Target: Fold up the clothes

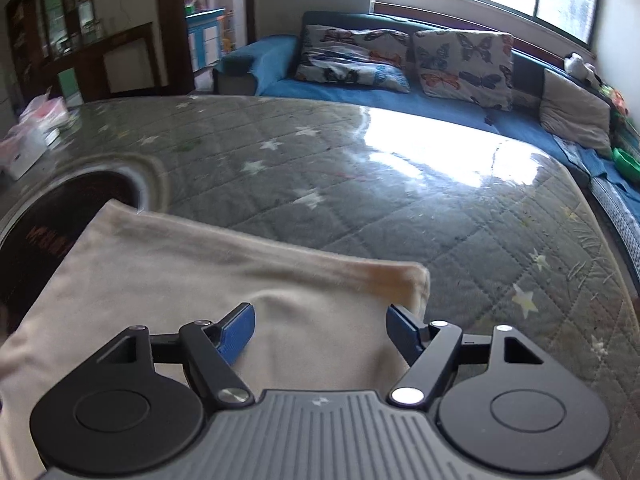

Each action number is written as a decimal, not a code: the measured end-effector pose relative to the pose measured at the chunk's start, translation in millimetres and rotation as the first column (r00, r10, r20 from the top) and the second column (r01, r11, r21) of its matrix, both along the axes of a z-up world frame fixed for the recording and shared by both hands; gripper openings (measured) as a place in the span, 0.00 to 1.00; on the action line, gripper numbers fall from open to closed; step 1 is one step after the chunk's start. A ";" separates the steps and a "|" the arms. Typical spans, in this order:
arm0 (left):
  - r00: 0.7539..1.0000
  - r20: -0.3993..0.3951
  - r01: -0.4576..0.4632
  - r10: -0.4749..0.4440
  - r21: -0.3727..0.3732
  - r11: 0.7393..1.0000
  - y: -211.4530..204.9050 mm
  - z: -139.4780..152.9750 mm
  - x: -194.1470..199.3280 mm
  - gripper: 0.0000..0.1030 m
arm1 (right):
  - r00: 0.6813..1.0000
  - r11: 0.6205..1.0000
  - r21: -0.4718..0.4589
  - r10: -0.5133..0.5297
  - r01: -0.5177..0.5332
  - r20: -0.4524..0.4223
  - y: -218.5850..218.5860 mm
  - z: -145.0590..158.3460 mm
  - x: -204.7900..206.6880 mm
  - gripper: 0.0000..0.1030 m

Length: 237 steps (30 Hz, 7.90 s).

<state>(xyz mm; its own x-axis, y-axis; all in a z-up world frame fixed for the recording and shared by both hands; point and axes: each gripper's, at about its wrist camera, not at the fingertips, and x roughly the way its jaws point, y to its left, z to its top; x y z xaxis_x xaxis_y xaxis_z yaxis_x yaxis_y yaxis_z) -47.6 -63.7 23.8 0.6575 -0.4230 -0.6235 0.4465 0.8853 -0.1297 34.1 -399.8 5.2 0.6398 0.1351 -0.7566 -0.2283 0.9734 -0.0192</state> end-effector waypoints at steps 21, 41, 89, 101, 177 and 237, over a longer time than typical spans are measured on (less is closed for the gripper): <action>0.964 0.066 -0.262 0.258 0.056 0.963 60.5 14.7 -12.5 0.44 | 0.901 0.892 -0.142 0.434 -0.430 -0.004 90.7 6.0 -165.2 0.77; 0.924 0.090 -0.377 0.371 0.075 0.923 74.3 10.2 9.4 0.55 | 0.853 0.845 -0.134 0.522 -0.517 0.005 115.1 2.3 -194.1 0.78; 0.725 0.105 -0.658 0.681 -0.183 0.730 182.5 26.0 -28.5 0.05 | 0.830 0.828 -0.114 0.556 -0.549 0.041 149.5 12.9 -190.3 0.79; 0.720 0.006 -0.689 0.694 -0.115 0.716 191.5 -3.3 -13.5 0.09 | 0.812 0.810 -0.086 0.583 -0.580 0.015 160.9 8.4 -183.0 0.78; 0.692 -0.143 -0.722 0.707 -0.152 0.675 188.1 9.7 -14.6 0.40 | 0.780 0.780 -0.048 0.625 -0.624 0.034 162.4 20.9 -192.7 0.60; 0.954 0.050 -0.298 0.297 0.018 0.954 71.1 0.9 -58.4 0.50 | 0.920 0.907 0.194 0.389 -0.373 -0.047 121.8 8.0 -120.2 0.40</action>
<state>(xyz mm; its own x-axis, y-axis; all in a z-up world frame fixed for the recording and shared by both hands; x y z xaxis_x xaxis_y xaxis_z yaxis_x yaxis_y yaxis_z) -106.0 7.4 24.6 0.7791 -0.1885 -0.5979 0.1676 0.9816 -0.0911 -86.1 -277.9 13.2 0.4486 0.4933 -0.7453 -0.5758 0.7973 0.1812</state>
